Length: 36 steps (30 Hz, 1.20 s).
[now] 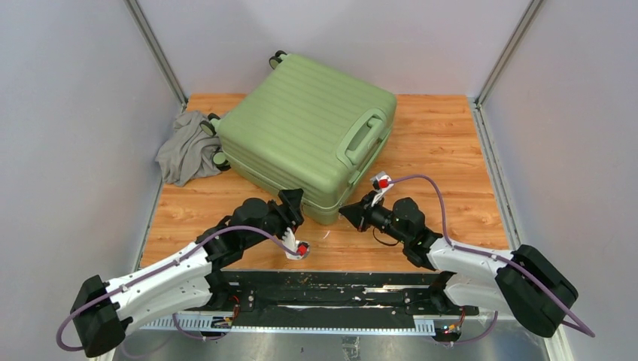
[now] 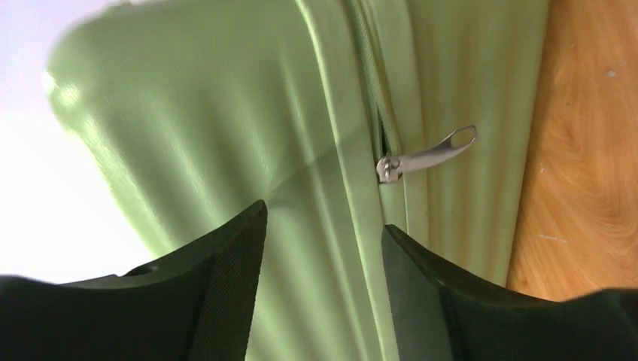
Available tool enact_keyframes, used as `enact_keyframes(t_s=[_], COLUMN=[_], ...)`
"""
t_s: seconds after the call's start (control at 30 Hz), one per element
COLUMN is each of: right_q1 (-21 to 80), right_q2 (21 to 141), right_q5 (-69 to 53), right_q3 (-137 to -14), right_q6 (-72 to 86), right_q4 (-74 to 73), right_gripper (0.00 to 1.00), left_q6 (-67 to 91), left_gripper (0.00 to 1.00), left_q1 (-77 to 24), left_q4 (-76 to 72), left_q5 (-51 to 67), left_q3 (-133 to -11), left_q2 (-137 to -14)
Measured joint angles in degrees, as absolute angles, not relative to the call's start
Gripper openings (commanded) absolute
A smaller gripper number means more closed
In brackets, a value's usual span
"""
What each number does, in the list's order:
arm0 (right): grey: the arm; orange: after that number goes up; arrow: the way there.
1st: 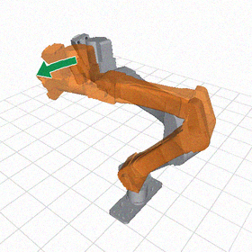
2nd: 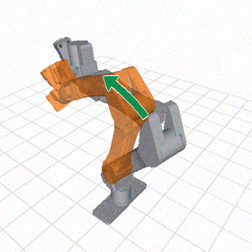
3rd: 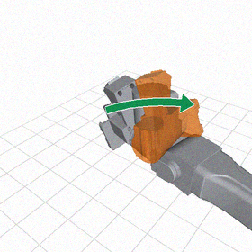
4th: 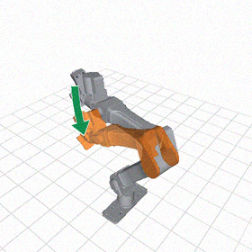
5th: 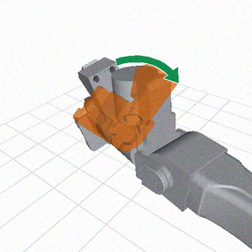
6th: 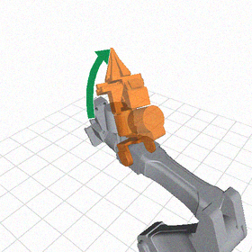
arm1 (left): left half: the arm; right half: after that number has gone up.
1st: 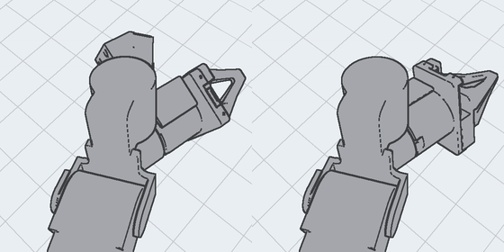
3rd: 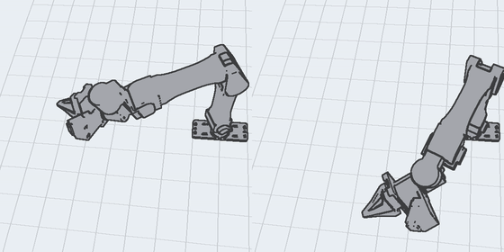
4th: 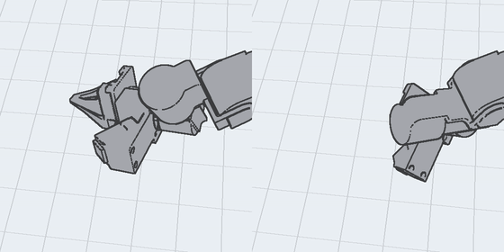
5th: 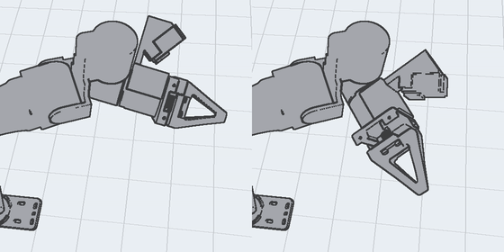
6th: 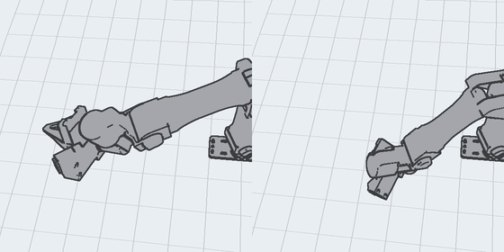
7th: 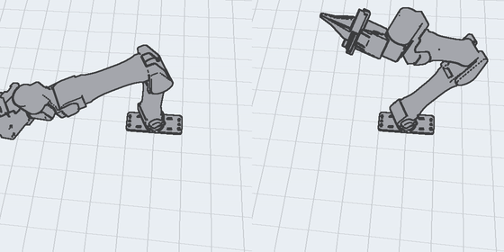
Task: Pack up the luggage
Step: Zip the luggage at the center of the board.
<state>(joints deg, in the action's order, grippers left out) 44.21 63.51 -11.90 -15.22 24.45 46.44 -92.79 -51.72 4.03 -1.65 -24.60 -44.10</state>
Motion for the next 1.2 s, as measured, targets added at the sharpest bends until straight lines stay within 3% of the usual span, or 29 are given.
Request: enact_keyframes(t_s=[0.33, 0.53, 0.97, 1.17, 1.2], right_q1=[44.2, 43.9, 51.2, 44.5, 42.9], right_q2=[62.8, 63.2, 62.2, 53.1, 51.5], right_q5=[-11.6, -10.5, 5.2, -1.3, -4.1], right_q3=[-15.0, -15.0, -17.1, -12.1, -11.4], right_q6=[24.5, 24.2, 18.1, 22.1, 23.2], right_q4=[46.0, 46.3, 41.2, 40.0, 39.9], right_gripper=[0.00, 0.00, 0.00, 0.00, 0.09], left_q6=[-97.1, -96.8, -90.9, -90.3, -90.3], left_gripper=[0.15, 0.08, 0.08, 0.06, 0.06], left_q1=[-46.3, -46.7, -50.8, -51.7, -51.8], left_q4=[-8.4, -12.8, -10.0, -11.5, -11.8], left_q5=[2.6, 3.8, 2.4, 4.1, 4.4], left_q3=[-22.9, -23.6, -30.2, -30.4, -30.1], left_q2=[-50.6, -54.9, -61.1, -61.3, -61.1])
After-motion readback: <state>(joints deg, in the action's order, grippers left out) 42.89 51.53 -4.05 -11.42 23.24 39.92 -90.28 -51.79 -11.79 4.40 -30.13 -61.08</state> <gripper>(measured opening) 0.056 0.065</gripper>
